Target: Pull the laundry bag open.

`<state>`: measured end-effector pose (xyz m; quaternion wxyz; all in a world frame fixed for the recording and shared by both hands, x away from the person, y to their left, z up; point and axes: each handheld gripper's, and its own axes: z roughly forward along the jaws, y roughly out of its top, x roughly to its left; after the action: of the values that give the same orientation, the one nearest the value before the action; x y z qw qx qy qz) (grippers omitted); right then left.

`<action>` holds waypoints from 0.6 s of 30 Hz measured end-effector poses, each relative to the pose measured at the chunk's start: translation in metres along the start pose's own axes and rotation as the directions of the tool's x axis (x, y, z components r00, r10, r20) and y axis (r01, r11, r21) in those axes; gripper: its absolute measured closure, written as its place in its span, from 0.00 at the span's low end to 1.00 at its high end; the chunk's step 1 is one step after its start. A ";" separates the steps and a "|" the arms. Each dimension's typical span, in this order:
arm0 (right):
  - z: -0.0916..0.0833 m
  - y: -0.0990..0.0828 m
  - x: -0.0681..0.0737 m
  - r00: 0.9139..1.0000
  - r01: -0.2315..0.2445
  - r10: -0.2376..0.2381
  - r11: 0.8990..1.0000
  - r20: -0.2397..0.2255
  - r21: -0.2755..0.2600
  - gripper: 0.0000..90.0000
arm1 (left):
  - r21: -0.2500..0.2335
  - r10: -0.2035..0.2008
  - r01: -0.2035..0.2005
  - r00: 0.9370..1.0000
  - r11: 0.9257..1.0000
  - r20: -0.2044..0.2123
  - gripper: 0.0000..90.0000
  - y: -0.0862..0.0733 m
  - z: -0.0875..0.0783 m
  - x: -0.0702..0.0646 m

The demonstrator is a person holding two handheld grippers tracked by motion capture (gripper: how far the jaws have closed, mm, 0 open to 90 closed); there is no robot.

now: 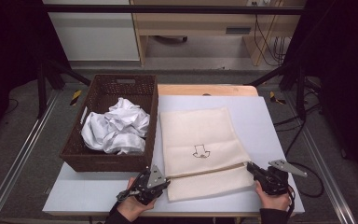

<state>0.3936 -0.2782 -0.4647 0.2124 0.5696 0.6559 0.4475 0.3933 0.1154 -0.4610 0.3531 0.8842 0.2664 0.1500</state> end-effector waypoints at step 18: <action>0.004 -0.003 -0.001 0.999 -0.033 0.033 0.999 -0.003 0.022 0.95 | 0.020 -0.042 0.042 0.999 0.999 -0.010 0.97 -0.010 -0.006 0.013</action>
<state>0.3952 -0.2779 -0.4697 0.1976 0.5820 0.6514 0.4449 0.3981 0.1321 -0.4625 0.3460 0.8813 0.2880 0.1440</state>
